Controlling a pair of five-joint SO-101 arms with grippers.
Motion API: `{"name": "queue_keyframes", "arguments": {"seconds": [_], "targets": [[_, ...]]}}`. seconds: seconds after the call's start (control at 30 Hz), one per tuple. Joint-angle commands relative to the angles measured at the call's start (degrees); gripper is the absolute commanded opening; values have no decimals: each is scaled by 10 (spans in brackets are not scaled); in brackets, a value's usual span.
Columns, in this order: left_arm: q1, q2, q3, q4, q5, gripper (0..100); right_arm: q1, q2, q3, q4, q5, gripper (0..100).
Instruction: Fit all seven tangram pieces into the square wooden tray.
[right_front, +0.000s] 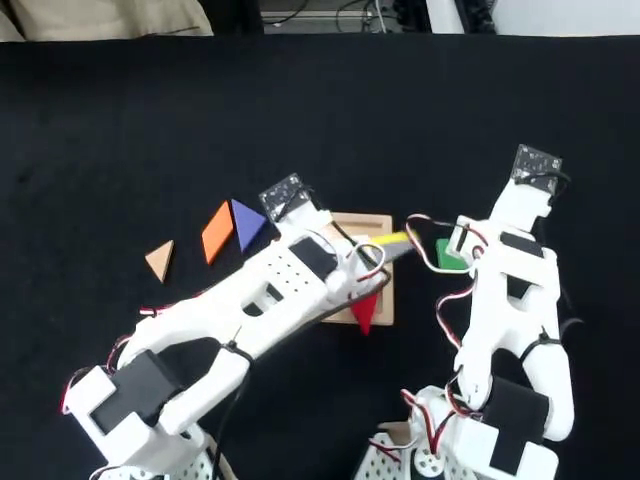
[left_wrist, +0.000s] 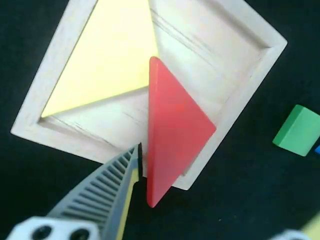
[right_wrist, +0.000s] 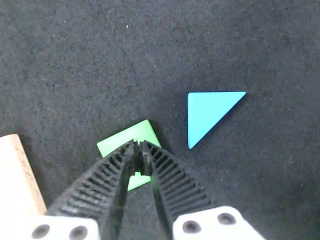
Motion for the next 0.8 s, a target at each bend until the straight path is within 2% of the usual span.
{"name": "queue_keyframes", "arguments": {"seconds": [0.0, 0.07, 0.17, 0.27, 0.37, 0.43, 0.6, 0.67, 0.77], "targets": [[3, -33, -19, 29, -4, 648, 7, -23, -45, -11, -4, 11], [-10, -33, -51, 62, -6, 650, 7, -23, -45, -11, -4, 11], [-75, -40, -127, 151, -19, 648, -8, -28, -44, -9, 4, 11], [-152, -63, -201, 285, -88, 648, -55, -28, -46, 9, 79, 11], [-247, -84, -254, 411, -174, 648, -113, -28, -79, 84, 163, 11], [-324, -91, -274, 477, -219, 648, -137, -23, -131, 164, 154, 11], [-546, -71, -260, 496, -322, 648, -212, -22, -246, 312, 130, 11], [-590, -45, -229, 498, -371, 648, -258, -16, -251, 325, 130, 11], [-604, 10, -172, 497, -425, 640, -320, 18, -248, 314, 130, 11]]}}
